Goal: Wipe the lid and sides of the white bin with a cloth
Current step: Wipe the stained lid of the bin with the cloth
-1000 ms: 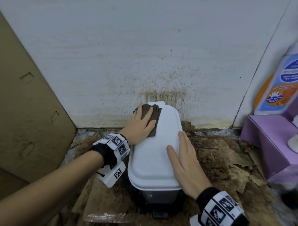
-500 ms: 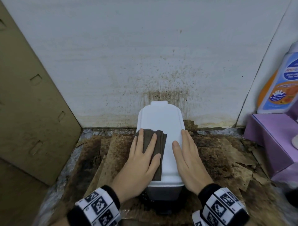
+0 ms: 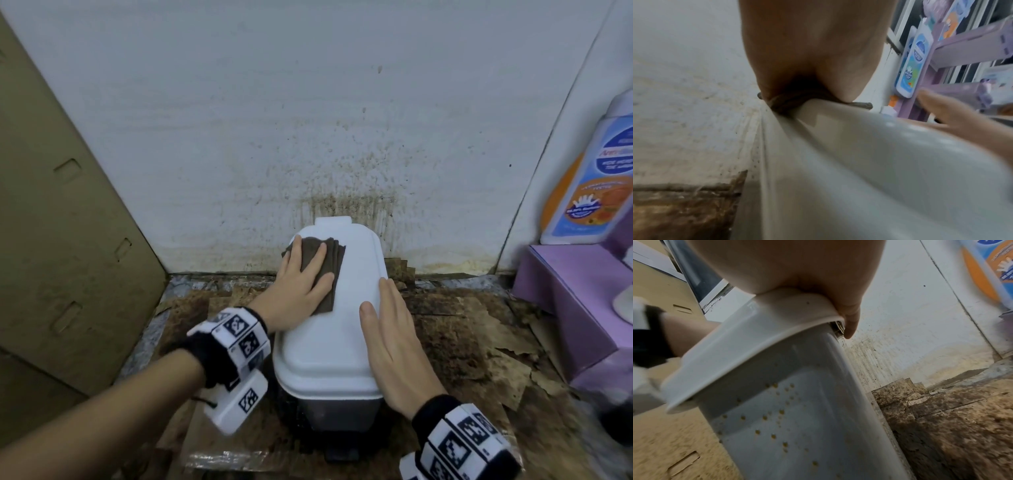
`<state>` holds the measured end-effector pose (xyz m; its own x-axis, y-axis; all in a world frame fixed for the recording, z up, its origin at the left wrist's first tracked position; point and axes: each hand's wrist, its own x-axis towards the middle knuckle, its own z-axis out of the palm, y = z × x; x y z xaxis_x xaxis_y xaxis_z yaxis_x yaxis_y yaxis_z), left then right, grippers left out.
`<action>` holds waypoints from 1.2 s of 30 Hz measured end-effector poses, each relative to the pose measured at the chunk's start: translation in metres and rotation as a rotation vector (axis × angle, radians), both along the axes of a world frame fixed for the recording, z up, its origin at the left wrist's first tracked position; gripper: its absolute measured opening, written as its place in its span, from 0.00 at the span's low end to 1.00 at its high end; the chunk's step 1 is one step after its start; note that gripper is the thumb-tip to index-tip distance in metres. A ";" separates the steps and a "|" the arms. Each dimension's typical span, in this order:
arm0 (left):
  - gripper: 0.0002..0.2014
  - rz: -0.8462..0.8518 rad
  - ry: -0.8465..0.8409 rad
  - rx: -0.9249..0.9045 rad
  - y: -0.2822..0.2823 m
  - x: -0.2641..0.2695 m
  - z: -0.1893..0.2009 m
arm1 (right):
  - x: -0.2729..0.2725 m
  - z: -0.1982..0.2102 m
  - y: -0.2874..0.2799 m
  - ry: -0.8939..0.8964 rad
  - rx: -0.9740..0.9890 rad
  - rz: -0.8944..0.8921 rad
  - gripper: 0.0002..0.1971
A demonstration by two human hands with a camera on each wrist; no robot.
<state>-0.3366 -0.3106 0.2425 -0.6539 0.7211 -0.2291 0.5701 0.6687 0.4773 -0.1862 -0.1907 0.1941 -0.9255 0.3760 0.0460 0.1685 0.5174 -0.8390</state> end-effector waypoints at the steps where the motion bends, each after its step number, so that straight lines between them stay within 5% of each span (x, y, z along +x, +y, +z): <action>1: 0.29 0.005 0.012 0.009 0.006 -0.009 0.001 | 0.000 0.000 0.000 -0.019 0.016 0.013 0.35; 9: 0.39 0.047 0.050 -0.040 0.036 -0.080 -0.017 | -0.002 -0.001 0.001 -0.019 -0.027 -0.019 0.41; 13: 0.33 0.072 0.042 -0.007 0.034 -0.081 -0.021 | -0.001 0.000 0.001 -0.020 -0.005 -0.016 0.39; 24: 0.37 0.003 0.031 0.059 -0.004 -0.022 -0.033 | -0.001 -0.010 0.001 0.023 0.166 -0.004 0.35; 30: 0.33 0.065 0.011 0.141 -0.028 0.040 -0.026 | 0.002 -0.003 -0.002 -0.020 0.100 0.018 0.25; 32: 0.33 0.080 0.022 0.131 -0.033 0.053 -0.027 | 0.002 0.001 -0.002 -0.014 -0.009 -0.004 0.30; 36: 0.32 -0.003 0.326 0.069 -0.033 0.066 -0.039 | 0.001 0.000 0.000 -0.012 -0.137 -0.053 0.34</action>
<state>-0.2701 -0.3436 0.2034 -0.6825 0.7297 0.0417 0.7023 0.6390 0.3137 -0.1851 -0.1904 0.1945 -0.9042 0.4266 -0.0200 0.2031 0.3885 -0.8988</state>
